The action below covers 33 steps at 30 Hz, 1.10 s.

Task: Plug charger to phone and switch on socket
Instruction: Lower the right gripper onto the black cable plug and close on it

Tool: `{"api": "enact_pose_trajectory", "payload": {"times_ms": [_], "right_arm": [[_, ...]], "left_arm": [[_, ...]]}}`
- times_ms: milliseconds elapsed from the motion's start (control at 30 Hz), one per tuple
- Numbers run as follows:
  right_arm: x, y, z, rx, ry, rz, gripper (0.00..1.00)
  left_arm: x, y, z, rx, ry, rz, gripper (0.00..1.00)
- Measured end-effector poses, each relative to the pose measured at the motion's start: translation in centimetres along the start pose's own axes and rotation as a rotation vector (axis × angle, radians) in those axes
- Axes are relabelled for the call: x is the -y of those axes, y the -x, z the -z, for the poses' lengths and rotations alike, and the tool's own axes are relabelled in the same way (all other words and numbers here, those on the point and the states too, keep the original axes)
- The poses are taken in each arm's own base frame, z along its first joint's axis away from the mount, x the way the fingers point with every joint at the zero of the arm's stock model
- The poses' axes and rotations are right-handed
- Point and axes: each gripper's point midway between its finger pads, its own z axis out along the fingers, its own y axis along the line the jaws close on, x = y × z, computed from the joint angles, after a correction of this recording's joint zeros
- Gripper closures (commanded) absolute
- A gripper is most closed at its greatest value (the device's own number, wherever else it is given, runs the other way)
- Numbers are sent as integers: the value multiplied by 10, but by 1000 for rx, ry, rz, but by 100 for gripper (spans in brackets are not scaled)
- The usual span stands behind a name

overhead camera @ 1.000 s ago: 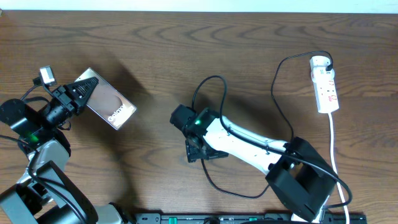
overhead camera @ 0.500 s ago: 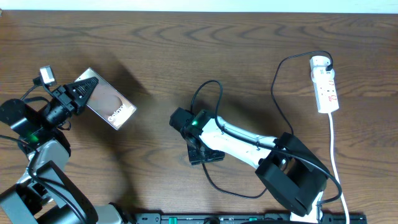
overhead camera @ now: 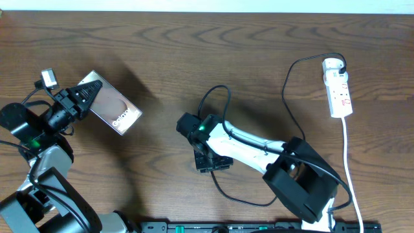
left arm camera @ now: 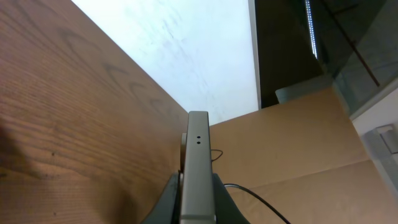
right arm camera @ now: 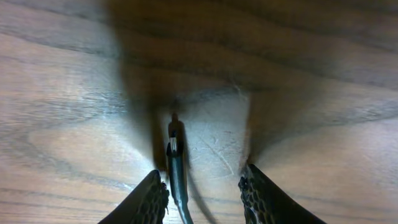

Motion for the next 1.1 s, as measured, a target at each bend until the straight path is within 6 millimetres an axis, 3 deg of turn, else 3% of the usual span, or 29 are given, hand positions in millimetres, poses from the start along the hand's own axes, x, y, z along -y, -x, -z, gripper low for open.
{"api": "enact_pose_trajectory", "payload": {"times_ms": [500, 1100], "right_arm": [[-3, -2, -2, -15, 13, 19, 82], [-3, -1, -1, -19, 20, 15, 91]], "left_arm": [[0, 0, 0, 0, 0, 0, 93], [0, 0, 0, 0, 0, 0, 93]]}}
